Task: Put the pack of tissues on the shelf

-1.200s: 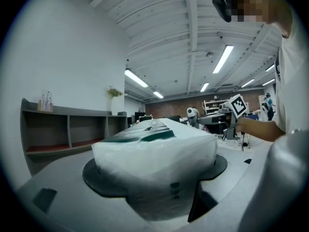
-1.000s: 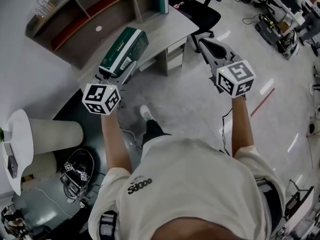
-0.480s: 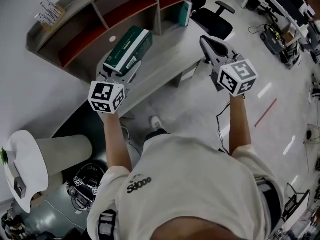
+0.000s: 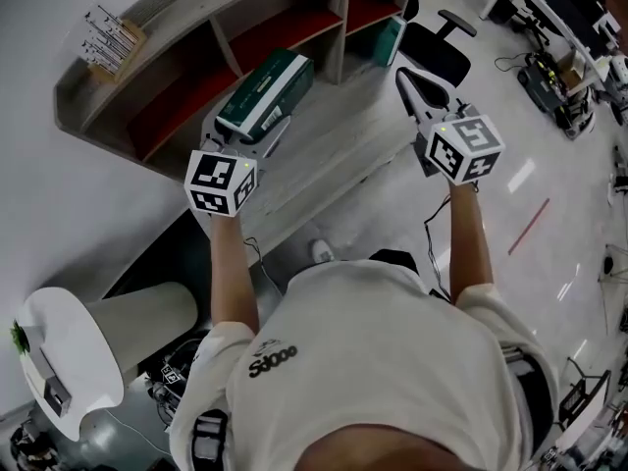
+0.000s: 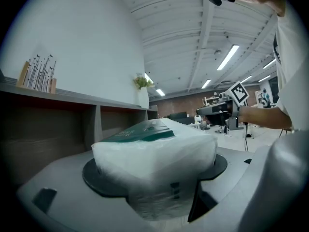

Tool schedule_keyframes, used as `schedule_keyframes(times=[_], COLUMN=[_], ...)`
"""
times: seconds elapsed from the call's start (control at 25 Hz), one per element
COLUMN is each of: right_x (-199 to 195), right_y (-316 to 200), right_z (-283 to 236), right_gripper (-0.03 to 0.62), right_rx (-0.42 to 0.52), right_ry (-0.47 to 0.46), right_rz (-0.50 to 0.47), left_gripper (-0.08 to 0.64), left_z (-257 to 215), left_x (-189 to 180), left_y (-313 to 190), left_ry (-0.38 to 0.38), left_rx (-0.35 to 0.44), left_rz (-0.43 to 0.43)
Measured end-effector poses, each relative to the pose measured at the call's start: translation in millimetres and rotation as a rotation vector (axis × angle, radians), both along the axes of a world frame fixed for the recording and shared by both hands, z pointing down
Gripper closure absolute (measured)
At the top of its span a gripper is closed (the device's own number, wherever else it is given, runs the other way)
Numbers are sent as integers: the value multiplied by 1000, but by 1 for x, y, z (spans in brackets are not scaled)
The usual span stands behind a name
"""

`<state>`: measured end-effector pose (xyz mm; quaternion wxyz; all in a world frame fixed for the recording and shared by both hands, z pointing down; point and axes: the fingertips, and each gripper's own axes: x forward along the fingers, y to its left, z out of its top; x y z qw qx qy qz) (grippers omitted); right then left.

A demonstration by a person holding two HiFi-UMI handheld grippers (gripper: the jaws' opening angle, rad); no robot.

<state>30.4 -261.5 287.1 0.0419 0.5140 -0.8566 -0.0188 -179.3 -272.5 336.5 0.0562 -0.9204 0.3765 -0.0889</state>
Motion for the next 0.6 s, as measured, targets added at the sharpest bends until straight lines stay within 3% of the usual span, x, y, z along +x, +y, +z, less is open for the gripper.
schedule_keyframes(times=[0.2, 0.6], right_x=[0, 22], right_y=[-26, -86], right_z=[7, 26], right_gripper=[592, 592], right_rx=[-9, -15], right_ry=[17, 34], right_rz=[16, -80], left_gripper=[152, 152], left_z=[0, 9], left_x=[1, 37], left_y=[-28, -78], left_ry=[25, 30], left_rx=[-17, -38], left_rz=[3, -49])
